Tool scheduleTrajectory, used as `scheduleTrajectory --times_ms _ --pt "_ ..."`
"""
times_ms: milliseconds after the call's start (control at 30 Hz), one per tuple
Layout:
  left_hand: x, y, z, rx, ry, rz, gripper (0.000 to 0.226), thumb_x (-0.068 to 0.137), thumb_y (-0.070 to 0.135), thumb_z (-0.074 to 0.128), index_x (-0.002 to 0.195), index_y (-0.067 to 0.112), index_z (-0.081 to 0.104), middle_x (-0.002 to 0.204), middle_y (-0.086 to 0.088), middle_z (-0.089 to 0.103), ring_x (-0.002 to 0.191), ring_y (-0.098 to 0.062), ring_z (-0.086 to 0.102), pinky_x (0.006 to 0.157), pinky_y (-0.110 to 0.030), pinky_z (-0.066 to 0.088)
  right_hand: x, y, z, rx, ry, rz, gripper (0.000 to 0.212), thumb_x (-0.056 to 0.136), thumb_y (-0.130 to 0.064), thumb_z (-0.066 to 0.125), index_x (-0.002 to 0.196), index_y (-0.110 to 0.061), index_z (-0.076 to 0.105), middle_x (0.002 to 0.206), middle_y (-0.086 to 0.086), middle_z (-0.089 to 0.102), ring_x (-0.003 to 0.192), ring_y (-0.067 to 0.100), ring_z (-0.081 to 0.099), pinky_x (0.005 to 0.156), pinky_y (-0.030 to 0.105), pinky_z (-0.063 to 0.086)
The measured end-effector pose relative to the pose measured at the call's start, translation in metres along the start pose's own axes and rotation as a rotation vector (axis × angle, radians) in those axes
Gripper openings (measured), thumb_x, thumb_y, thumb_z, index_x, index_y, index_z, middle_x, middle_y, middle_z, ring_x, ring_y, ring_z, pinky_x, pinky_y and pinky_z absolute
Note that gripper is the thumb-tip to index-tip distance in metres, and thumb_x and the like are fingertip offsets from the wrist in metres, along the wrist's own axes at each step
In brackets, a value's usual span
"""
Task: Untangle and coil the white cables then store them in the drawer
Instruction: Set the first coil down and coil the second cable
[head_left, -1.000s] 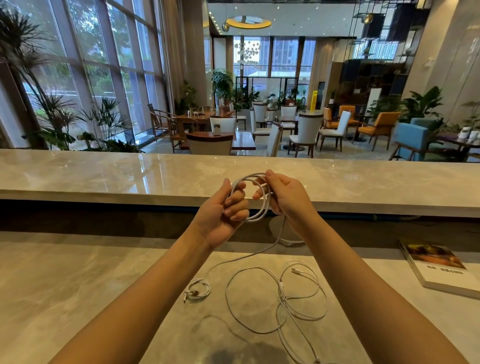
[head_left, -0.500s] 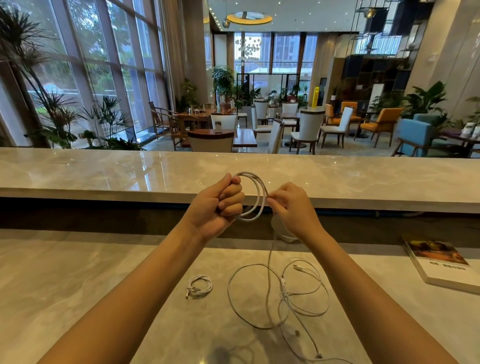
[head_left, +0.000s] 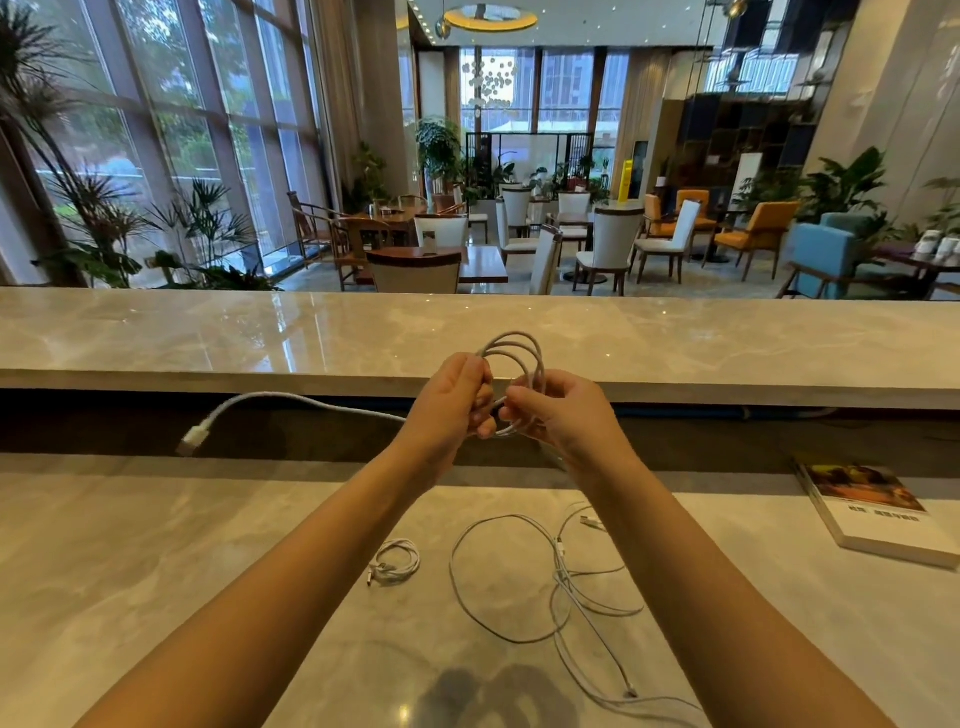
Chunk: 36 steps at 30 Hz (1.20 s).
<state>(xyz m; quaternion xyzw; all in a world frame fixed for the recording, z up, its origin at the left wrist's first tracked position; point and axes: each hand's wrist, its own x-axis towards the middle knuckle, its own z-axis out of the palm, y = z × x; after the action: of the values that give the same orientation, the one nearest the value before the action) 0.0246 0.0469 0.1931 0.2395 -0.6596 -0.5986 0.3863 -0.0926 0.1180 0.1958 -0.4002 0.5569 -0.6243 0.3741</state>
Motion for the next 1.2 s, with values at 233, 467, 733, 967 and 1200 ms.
scheduleTrajectory --times_ms 233,467,733,967,1200 --pt "0.011 -0.003 0.002 0.417 0.271 0.091 0.023 0.101 0.023 0.034 0.091 0.012 0.052 0.076 -0.003 0.05 0.062 -0.013 0.052 0.049 -0.012 0.044 0.006 0.014 0.011 0.348 0.026 0.137 0.009 0.091 -0.01 0.055 0.091 -0.01 0.064 0.08 0.005 0.065 0.082 0.017 0.063 0.084 0.034 0.05" --pt "0.019 -0.016 -0.011 0.332 0.152 -0.063 0.027 0.1 0.024 0.036 0.082 0.014 0.052 0.071 -0.002 0.052 0.06 -0.011 0.051 0.057 -0.019 0.044 0.006 0.018 0.003 0.675 -0.18 0.316 0.009 0.08 -0.007 0.053 0.087 -0.007 0.059 0.062 0.004 0.057 0.069 0.017 0.053 0.101 0.044 0.037" --pt "0.016 -0.017 -0.008 0.388 0.187 0.115 0.027 0.1 0.021 0.036 0.078 0.015 0.051 0.081 -0.004 0.051 0.064 -0.012 0.054 0.06 -0.019 0.048 0.017 0.021 0.007 -0.244 0.016 0.051 0.008 0.086 -0.008 0.059 0.089 -0.013 0.054 0.093 0.009 0.056 0.085 0.02 0.058 0.07 0.024 0.048" --pt "0.026 -0.017 -0.021 0.404 0.23 0.123 0.026 0.1 0.021 0.036 0.08 0.013 0.051 0.095 -0.015 0.052 0.067 -0.018 0.059 0.051 -0.013 0.051 0.016 0.025 -0.004 -0.636 -0.01 -0.155 0.018 0.094 -0.021 0.052 0.101 -0.011 0.065 0.07 0.0 0.063 0.06 0.009 0.058 0.059 0.02 0.048" --pt "0.04 -0.024 -0.043 0.484 0.268 -0.02 0.037 0.099 0.02 0.036 0.066 0.015 0.052 0.067 -0.005 0.047 0.066 -0.016 0.045 0.063 -0.027 0.039 0.007 0.01 -0.029 -0.945 -0.069 -0.333 0.025 0.095 -0.026 0.05 0.112 -0.02 0.068 0.094 -0.006 0.068 0.067 0.007 0.056 0.066 0.024 0.049"
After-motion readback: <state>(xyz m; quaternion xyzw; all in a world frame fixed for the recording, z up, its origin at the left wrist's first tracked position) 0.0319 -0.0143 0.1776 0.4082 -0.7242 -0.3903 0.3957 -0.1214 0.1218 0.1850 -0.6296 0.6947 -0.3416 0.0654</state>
